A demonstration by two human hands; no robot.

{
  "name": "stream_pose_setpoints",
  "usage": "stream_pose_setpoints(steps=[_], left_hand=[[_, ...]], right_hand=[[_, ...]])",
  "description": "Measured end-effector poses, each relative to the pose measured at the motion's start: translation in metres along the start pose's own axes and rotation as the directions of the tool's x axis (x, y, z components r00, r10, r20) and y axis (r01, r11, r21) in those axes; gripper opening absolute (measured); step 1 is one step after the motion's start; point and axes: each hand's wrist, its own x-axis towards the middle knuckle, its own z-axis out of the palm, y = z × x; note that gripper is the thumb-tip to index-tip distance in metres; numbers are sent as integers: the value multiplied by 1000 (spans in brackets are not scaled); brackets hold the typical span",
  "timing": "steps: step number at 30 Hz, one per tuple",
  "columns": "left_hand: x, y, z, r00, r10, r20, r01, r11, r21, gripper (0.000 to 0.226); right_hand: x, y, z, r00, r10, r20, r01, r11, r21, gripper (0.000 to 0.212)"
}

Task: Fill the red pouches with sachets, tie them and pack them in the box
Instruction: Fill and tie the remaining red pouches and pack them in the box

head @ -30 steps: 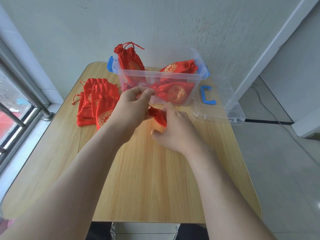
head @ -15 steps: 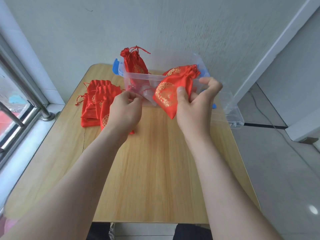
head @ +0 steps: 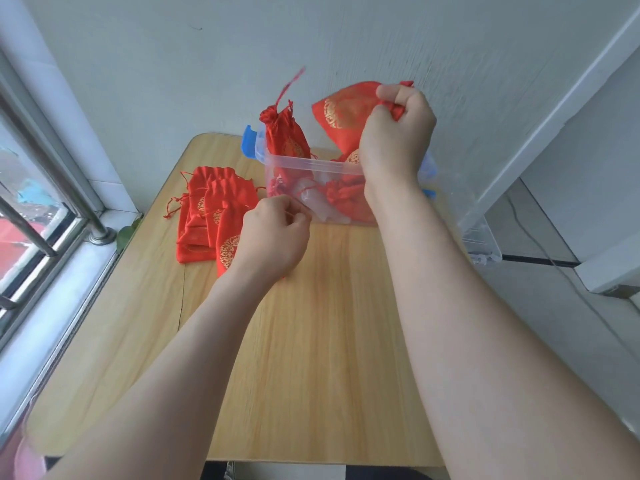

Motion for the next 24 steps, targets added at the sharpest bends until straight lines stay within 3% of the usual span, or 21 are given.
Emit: stream_pose_setpoints(steps=[2,5,7,9,11,13,15,18,20,24], left_hand=[[1,-2,-1,1000,17,-2,-17,1000,24,23],[0,-3,0,999,35,0,-35,999,42,21],[0,-3,0,999,49,7,-49,997,53,21],[-1,-3,1,998,60,8,-61,996,68,22],[-1,-3,0,998,68,9,-69,994,84,23],[-1,-3,0,997,72,20,-74,993,97,24],[-2,-5,-1,997,69,43,-73,992,102,24],[-3,-8,-3,995,65,71,-74,989,125,23],[-2,-10,-4,995,58,84,-70,987,146,22],[0,-13,-5,992,50,113,-68,985,161,19]], right_hand=[[4,-1,6,1000,16,26,-13,995,-97,31],[2,1,9,977,25,210,56,927,-371,33],[1,5,8,956,95,278,127,720,-682,29],[-4,4,5,961,145,235,136,493,-860,19],[-10,3,4,973,90,213,155,429,-890,11],[-17,6,8,960,-20,279,256,464,-848,20],[-27,7,18,910,-102,402,380,595,-708,32],[-41,2,35,837,-103,538,408,772,-487,51],[-45,-1,46,808,-52,586,399,781,-481,58],[-42,1,62,795,22,607,400,734,-550,51]])
